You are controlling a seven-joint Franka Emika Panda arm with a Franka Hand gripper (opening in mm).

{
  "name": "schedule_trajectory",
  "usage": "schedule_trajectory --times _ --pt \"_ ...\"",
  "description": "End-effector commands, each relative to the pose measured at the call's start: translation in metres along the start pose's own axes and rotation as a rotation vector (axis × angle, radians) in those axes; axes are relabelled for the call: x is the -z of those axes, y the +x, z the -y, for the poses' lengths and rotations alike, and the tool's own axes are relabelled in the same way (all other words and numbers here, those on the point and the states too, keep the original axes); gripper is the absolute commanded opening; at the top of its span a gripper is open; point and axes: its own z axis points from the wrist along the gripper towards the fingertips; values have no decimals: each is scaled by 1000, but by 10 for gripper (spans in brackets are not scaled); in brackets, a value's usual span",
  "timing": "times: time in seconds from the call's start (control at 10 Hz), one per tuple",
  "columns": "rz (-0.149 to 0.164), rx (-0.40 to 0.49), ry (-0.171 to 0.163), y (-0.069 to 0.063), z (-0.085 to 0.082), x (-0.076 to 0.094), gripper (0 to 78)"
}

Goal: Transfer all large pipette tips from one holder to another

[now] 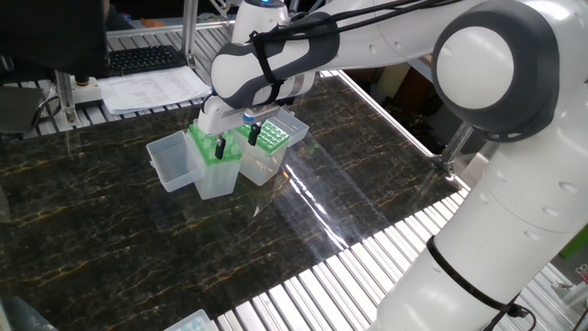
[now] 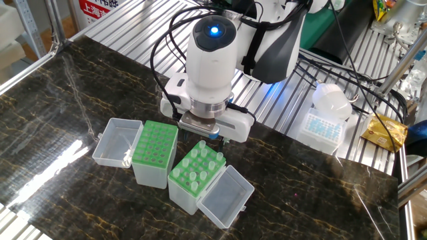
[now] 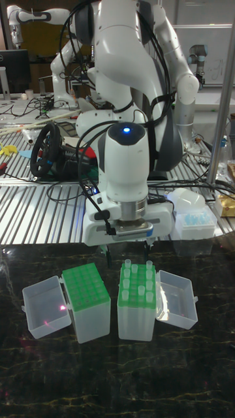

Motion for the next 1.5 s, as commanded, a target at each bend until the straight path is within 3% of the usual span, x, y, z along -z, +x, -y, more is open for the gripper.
schedule_trajectory --times 0.1,1.5 --pt "3 -1 1 -1 0 1 12" --pt "3 -1 1 -1 0 1 12"
